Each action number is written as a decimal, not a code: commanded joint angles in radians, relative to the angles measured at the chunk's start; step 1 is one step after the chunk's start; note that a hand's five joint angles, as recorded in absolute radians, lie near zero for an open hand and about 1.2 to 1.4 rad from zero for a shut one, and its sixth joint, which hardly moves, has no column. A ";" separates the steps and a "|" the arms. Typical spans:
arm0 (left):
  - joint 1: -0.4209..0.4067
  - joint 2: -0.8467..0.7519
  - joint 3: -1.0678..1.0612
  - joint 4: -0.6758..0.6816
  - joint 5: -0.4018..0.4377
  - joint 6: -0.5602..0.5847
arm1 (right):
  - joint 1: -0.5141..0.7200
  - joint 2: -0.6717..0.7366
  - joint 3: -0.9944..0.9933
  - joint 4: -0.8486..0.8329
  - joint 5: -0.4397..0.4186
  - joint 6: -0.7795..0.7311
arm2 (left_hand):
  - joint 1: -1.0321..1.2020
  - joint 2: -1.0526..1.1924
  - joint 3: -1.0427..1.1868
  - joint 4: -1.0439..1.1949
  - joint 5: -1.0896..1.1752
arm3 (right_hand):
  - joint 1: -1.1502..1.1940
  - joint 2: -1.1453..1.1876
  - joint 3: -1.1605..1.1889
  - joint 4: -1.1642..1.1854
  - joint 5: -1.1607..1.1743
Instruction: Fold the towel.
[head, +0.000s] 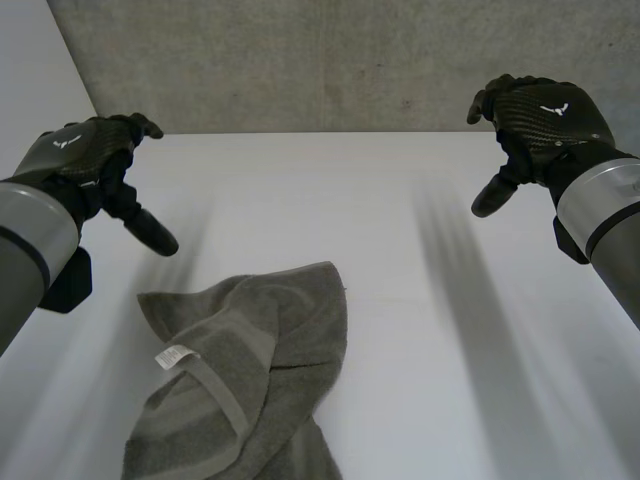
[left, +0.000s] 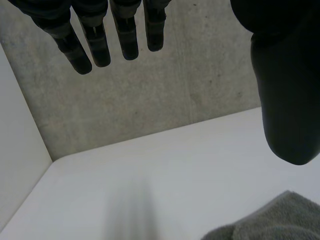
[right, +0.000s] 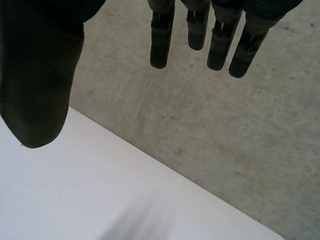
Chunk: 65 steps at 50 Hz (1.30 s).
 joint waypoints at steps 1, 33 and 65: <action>0.025 0.081 -0.140 0.027 0.000 0.005 | 0.005 0.009 0.009 0.005 -0.152 -0.106 | -0.011 -0.004 0.007 -0.003 -0.164 | -0.052 -0.069 -0.059 -0.075 -0.059; 0.287 0.185 -0.551 0.313 0.166 0.168 | 0.468 0.546 -0.183 0.005 -0.496 -0.398 | -0.005 0.002 0.013 0.003 -0.159 | 0.335 0.318 0.329 0.313 0.329; 0.165 0.180 -0.494 0.386 0.164 0.171 | -0.100 0.485 -0.300 -0.033 0.162 -0.137 | -0.008 -0.001 0.010 0.000 -0.162 | 1.170 1.152 1.163 1.147 1.163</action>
